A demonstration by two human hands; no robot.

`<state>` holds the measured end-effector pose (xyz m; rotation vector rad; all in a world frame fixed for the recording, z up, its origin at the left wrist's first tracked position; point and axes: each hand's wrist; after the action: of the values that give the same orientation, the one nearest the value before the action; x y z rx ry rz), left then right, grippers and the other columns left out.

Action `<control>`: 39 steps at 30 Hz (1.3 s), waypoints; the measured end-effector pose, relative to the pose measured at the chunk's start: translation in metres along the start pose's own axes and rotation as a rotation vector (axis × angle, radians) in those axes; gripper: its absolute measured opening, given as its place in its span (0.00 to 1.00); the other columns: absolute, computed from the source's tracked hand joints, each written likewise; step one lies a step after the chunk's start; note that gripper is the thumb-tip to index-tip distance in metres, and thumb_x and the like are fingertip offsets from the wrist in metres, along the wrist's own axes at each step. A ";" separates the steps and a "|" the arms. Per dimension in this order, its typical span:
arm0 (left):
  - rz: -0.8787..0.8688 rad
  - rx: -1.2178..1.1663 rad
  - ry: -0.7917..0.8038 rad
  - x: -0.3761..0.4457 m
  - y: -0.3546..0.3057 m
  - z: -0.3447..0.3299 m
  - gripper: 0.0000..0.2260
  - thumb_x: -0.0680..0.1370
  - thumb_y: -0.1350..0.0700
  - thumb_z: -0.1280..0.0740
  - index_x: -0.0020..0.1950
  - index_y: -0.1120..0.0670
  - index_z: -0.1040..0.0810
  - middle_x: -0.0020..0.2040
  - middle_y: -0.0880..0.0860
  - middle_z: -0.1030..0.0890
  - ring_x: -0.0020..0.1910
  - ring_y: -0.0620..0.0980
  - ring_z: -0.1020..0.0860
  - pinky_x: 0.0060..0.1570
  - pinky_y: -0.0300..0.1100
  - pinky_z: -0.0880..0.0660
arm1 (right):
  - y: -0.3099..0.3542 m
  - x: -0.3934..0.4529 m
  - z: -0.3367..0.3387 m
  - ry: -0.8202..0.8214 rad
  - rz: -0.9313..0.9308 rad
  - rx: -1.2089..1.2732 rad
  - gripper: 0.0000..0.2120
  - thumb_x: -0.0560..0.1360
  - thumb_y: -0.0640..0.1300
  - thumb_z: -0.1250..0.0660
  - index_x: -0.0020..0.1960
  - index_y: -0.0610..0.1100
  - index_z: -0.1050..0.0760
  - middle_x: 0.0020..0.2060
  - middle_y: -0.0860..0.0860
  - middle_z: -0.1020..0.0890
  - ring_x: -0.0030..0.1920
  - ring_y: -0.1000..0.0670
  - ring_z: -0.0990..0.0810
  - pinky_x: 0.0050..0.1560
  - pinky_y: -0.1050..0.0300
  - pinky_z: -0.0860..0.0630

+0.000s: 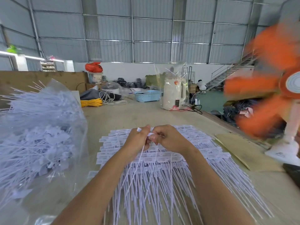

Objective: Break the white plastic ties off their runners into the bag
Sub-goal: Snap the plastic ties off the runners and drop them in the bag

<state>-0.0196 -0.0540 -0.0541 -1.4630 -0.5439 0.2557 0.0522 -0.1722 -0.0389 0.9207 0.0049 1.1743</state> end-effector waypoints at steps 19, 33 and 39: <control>-0.286 0.317 -0.057 -0.036 -0.127 0.113 0.09 0.79 0.56 0.35 0.40 0.56 0.27 0.33 0.50 0.25 0.18 0.43 0.35 0.21 0.29 0.41 | -0.035 -0.003 0.012 -0.247 -0.182 0.107 0.19 0.77 0.41 0.35 0.28 0.39 0.30 0.23 0.48 0.32 0.27 0.48 0.34 0.33 0.58 0.37; 0.268 1.635 -0.230 -0.032 -0.026 0.266 0.34 0.74 0.31 0.42 0.76 0.42 0.47 0.72 0.54 0.40 0.71 0.60 0.40 0.65 0.57 0.40 | -0.019 -0.004 0.009 -0.221 -0.160 0.026 0.19 0.76 0.43 0.34 0.28 0.39 0.28 0.23 0.46 0.31 0.26 0.48 0.34 0.33 0.55 0.37; 0.430 1.621 -0.175 -0.036 -0.046 0.248 0.37 0.71 0.29 0.39 0.76 0.43 0.45 0.76 0.52 0.46 0.74 0.58 0.45 0.68 0.59 0.44 | -0.017 -0.003 0.009 -0.207 -0.170 0.032 0.17 0.76 0.42 0.34 0.30 0.39 0.26 0.24 0.47 0.27 0.26 0.50 0.32 0.33 0.58 0.35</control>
<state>-0.1802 0.1389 -0.0125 0.0614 -0.0199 0.9045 0.0680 -0.1818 -0.0443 1.0461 -0.0643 0.9203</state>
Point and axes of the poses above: each hand's wrist, its own x-axis towards the middle knuckle, its own z-axis out of the back of the hand, y = z × x
